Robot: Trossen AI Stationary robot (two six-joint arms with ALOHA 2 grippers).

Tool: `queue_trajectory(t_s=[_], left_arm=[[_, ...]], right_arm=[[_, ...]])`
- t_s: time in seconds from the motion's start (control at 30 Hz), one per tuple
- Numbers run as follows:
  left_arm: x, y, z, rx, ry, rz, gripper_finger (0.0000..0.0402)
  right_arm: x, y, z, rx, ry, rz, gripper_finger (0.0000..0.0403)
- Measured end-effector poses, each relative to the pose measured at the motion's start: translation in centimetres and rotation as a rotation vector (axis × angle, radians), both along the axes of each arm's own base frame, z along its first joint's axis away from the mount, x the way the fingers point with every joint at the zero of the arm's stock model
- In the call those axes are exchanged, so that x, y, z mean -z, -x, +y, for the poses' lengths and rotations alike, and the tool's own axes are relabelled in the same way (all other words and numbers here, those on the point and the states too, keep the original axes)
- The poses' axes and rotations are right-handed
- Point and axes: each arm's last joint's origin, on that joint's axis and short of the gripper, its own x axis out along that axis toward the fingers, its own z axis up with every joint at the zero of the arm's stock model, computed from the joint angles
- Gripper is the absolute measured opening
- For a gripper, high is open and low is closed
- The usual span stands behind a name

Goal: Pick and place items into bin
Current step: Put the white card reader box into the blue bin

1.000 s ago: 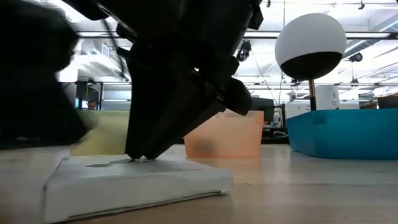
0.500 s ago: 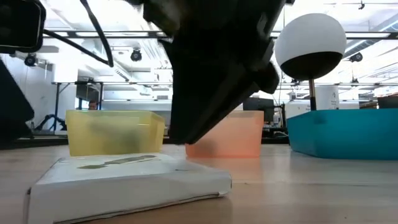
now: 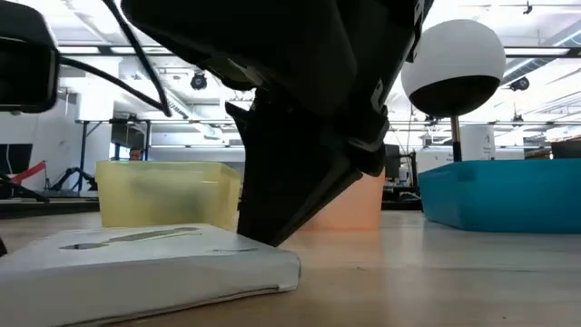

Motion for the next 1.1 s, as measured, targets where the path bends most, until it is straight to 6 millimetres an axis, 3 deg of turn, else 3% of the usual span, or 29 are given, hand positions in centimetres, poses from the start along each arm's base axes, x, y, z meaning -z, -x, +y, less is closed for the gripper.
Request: queue_trajectory(t_s=[0.3, 0.47, 0.6, 0.73, 1.1], left_arm=[[-0.5, -2.1, 1.8, 0.026, -0.009, 0.046, 0.0052], [-2.1, -2.9, 1.2, 0.094, -0.138, -0.004, 0.0052], [-5.0, -4.2, 0.6, 0.092, -0.223, -0.134, 0.0052], [-6.0, -4.7, 0.3, 0.149, -0.343, -0.158, 0.0052], [-6.2, -4.8, 0.6, 0.239, -0.503, -0.164, 0.0052]], right_arm=[[0.2, -0.1, -0.2, 0.013, 0.001, -0.006, 0.0008], [0.3, 0.1, -0.1, 0.025, -0.004, -0.001, 0.0008], [0.3, 0.2, 0.1, 0.007, -0.015, 0.006, 0.0008], [0.3, 0.3, 0.5, -0.004, -0.043, 0.009, 0.0008], [-0.2, 0.5, 1.2, -0.042, -0.092, 0.027, 0.0008]])
